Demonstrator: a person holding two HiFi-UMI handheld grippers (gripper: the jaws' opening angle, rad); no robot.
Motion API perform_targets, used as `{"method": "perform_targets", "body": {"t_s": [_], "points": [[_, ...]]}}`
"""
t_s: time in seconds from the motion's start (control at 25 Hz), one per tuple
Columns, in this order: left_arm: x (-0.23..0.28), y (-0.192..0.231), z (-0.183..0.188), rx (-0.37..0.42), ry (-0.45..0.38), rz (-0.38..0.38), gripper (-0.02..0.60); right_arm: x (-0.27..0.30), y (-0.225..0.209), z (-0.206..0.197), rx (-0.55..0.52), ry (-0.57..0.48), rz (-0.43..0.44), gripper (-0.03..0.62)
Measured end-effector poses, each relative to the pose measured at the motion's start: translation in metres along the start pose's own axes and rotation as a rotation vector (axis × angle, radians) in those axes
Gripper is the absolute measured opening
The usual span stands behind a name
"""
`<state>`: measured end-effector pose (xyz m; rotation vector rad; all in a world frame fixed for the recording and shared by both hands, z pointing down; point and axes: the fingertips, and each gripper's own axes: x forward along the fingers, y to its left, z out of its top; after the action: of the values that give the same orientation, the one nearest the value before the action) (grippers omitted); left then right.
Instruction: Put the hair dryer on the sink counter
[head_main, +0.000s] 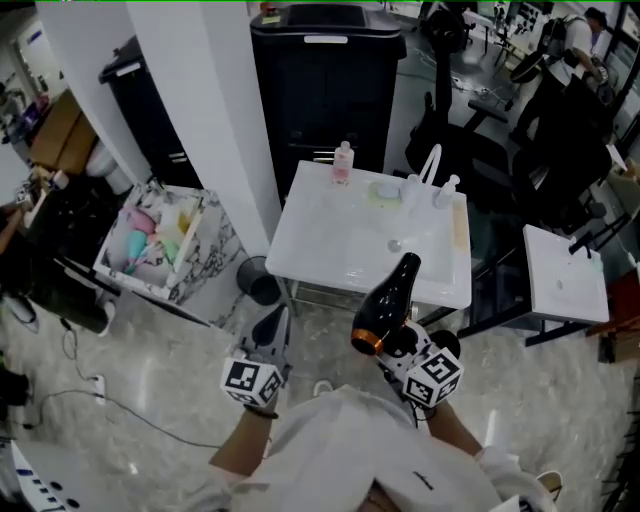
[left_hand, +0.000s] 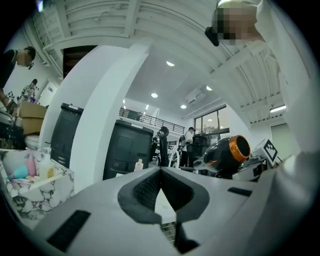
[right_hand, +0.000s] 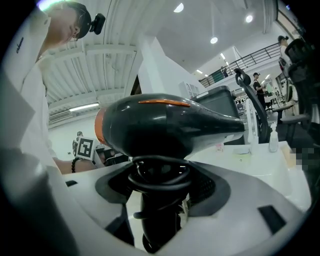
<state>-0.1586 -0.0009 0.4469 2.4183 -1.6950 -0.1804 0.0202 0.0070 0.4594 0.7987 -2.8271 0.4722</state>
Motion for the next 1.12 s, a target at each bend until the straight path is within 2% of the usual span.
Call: {"method": "perform_targets", "body": {"t_s": [0.24,0.44,1.12], "points": [[0.020,0.019,-0.006,-0.023,0.014,0.006,0.023,0.029,-0.017,0.001,-0.005,0.033,0.011,0.311],[0.050,0.033,-0.013,-0.037,0.029,0.020,0.023,0.058,-0.038,0.000,-0.010,0.066,0.052,0.311],[0.217,0.085,-0.005,-0.015,0.103,0.055,0.023,0.162,-0.154,0.019,-0.037,0.203,0.219,0.311]]}}
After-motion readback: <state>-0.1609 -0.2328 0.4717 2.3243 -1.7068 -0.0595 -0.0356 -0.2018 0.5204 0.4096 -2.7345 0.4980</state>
